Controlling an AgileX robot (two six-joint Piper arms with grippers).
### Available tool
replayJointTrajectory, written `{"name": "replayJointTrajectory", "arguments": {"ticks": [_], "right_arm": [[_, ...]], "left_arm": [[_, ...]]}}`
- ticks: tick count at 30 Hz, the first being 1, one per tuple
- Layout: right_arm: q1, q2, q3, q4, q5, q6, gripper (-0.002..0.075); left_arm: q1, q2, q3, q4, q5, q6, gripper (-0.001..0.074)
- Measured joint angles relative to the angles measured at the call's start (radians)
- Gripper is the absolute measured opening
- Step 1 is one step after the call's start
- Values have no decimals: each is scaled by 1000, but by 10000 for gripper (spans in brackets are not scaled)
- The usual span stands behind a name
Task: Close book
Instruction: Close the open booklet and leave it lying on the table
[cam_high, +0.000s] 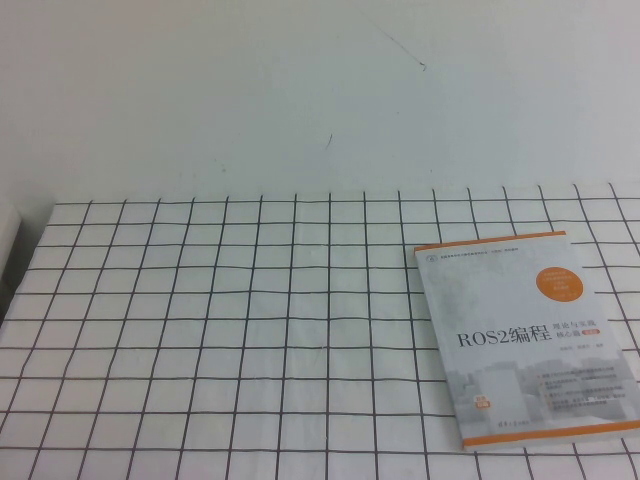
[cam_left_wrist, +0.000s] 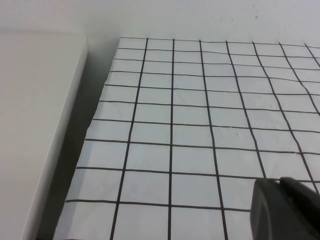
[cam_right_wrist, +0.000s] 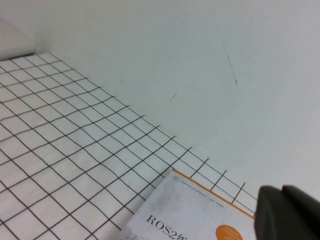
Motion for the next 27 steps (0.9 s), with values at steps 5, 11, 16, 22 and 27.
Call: {"name": "replayJointTrajectory", "arguments": {"ticks": [5,11,16,22,27], "right_arm": [[0,-28,7,0,-2,-6,-3],[0,-116,156,-112,-137,118,-3],[0,-221,342,-261,-313,277,-3],[0,-299,555,-542,-426,598,-3],[0,-301,666,-665,-437,741,-3]], "left_arm": [[0,0,0,0,0,8,-4],[0,0,0,0,2,8,-4],[0,0,0,0,2,8,-4],[0,0,0,0,2,8,-4],[0,0,0,-2,2,8,-4]]}}
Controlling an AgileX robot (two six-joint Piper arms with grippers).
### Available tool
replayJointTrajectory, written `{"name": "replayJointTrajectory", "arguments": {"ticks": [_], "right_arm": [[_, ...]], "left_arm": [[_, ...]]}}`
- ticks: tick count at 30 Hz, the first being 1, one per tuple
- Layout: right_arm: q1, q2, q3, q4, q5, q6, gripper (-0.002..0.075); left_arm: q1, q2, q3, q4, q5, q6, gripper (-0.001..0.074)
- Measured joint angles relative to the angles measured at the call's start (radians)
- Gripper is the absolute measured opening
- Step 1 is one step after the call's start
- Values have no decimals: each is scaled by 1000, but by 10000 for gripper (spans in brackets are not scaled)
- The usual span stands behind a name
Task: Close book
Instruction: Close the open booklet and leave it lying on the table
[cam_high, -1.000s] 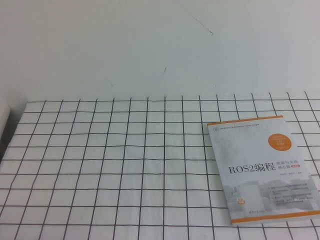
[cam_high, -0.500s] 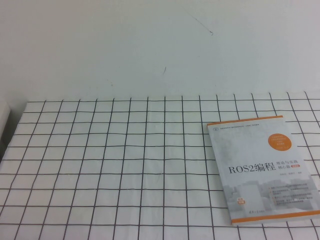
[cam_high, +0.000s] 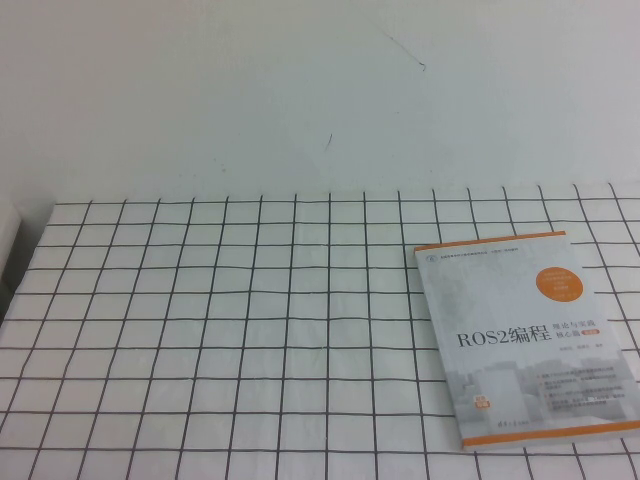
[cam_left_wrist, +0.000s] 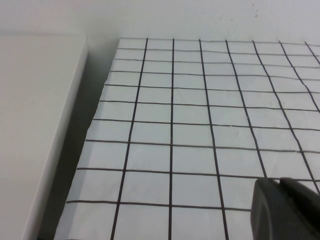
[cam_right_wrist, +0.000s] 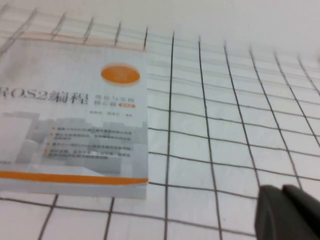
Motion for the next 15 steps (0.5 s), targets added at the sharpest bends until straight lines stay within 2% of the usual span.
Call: {"name": "replayJointTrajectory", "arguments": {"ticks": [15], "right_arm": [[0,0,2,-42,0,17,-3]], "left_arm": [[0,0,-2,0,2,0,-4]]}}
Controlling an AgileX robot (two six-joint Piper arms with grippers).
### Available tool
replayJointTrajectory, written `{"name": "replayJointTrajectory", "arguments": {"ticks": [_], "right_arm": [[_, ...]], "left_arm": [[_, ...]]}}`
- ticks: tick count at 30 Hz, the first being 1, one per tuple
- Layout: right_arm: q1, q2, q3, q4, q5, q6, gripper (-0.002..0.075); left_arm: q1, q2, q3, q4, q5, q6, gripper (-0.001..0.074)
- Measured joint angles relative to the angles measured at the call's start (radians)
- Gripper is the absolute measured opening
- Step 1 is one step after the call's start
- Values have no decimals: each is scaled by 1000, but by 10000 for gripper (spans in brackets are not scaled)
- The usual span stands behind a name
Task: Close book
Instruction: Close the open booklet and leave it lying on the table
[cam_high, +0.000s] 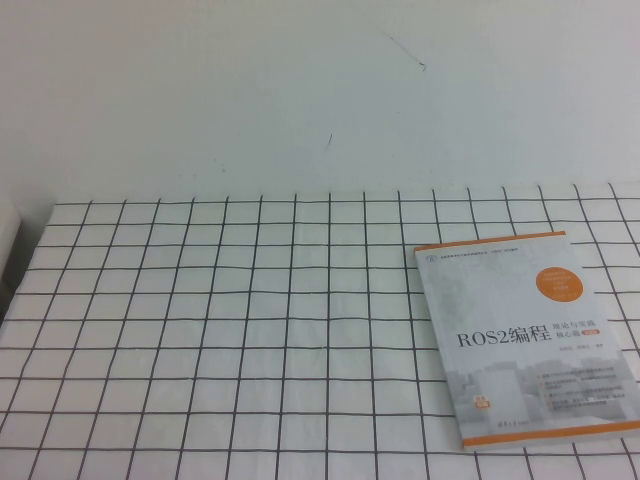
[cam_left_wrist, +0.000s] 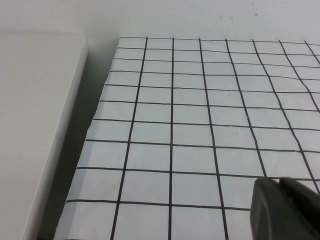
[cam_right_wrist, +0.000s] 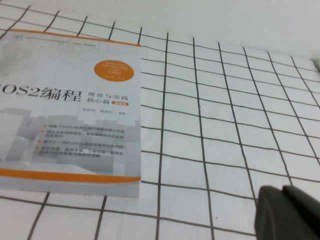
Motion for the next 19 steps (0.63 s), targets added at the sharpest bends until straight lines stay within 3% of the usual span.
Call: {"name": "replayJointTrajectory", "arguments": {"ticks": [19], "right_arm": [[0,0,0,-1,0,0,-3]], "left_arm": [[0,0,0,0,0,7,-4]]}}
